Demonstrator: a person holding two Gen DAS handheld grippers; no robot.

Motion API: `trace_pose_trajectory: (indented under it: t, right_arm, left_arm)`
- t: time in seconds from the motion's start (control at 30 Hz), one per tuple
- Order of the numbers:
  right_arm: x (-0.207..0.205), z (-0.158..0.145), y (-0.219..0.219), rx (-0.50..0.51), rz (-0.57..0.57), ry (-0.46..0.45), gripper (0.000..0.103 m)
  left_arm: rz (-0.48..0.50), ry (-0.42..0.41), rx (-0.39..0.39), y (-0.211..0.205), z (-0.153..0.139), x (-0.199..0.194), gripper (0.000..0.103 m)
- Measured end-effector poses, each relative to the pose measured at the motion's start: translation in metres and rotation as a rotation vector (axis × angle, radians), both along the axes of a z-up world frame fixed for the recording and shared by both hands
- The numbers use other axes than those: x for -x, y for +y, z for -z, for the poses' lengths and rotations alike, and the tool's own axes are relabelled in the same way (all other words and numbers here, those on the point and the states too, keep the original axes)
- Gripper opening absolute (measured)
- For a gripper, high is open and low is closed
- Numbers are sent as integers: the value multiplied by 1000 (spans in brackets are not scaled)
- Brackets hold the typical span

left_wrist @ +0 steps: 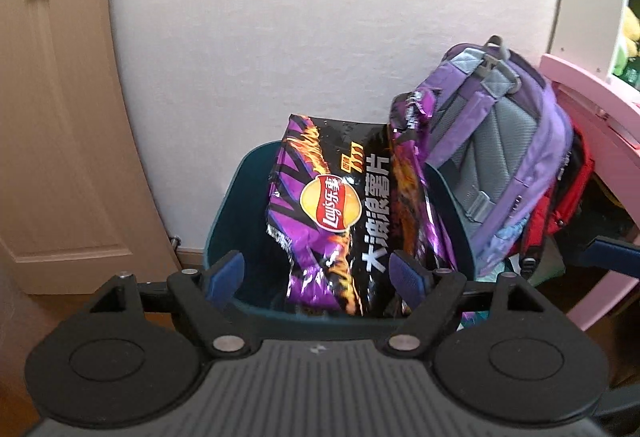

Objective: Collect trash
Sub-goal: 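Drop the chip bags from the right tool into the teal wastebasket while the left tool drops the cookie box, then lower both tools back toward the remaining trash on the floor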

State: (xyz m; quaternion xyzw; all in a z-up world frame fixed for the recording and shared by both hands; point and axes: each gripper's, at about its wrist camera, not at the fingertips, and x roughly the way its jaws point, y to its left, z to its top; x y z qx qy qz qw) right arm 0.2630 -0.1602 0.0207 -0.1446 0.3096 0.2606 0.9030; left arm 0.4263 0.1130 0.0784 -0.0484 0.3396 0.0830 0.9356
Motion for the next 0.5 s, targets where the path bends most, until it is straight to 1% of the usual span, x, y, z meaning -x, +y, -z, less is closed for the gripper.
trace_pose_trajectory:
  t: [0.2, 0.3, 0.5]
  right_arm:
    - [36, -15, -18, -34, 7, 0, 88]
    - [52, -17, -28, -52, 11, 14, 90]
    - [81, -2, -43, -91, 19, 56, 93]
  left_arm:
    - [30, -24, -5, -10, -7, 46, 80]
    - [53, -29, 10, -16, -4, 67, 83]
    - [93, -17, 5, -33, 10, 103, 83]
